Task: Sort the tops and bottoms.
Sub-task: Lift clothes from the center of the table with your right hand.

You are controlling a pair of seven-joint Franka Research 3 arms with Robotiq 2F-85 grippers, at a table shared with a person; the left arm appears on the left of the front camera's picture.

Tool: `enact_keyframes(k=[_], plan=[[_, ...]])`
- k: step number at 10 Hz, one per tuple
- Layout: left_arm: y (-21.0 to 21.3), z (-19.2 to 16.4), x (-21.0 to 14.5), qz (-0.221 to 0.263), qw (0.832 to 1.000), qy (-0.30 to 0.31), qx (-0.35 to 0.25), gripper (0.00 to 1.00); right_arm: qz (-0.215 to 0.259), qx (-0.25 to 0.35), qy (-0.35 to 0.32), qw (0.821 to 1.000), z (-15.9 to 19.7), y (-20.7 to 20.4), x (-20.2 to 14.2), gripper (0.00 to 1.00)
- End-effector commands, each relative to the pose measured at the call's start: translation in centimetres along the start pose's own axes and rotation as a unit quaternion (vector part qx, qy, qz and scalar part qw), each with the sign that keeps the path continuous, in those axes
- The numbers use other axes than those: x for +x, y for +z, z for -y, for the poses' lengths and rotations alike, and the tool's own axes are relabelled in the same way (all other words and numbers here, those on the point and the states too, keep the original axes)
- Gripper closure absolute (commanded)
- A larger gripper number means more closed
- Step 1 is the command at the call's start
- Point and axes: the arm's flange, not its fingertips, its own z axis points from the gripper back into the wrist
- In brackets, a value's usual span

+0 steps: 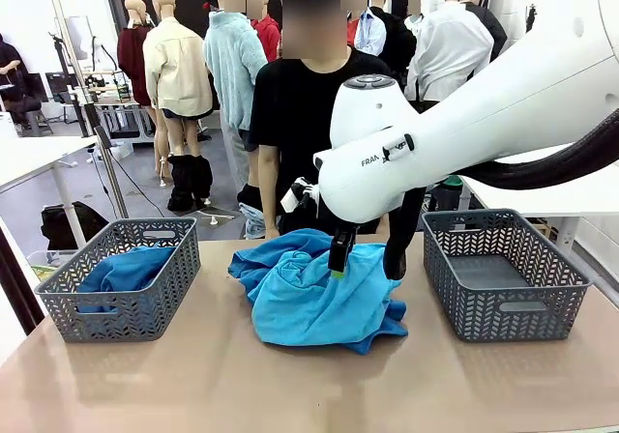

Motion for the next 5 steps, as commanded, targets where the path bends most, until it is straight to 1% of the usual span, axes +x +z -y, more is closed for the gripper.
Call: enact_keyframes(k=[1, 3, 5], plan=[[0.2, -0.2, 0.0, -0.007, 1.0, -0.002, -0.002, 0.0, -0.002, -0.012, -0.007, 1.0, 0.1, -0.5, 0.4, 0.0], [0.2, -0.2, 0.0, -0.007, 1.0, -0.002, -0.002, 0.0, -0.002, 0.0, 0.001, 1.0, 0.1, -0.2, 0.0, 0.0], [0.2, -0.2, 0.0, -0.007, 1.0, -0.002, -0.002, 0.0, -0.005, -0.004, 0.048, 0.999, 1.0, -0.2, 2.7, 0.0]])
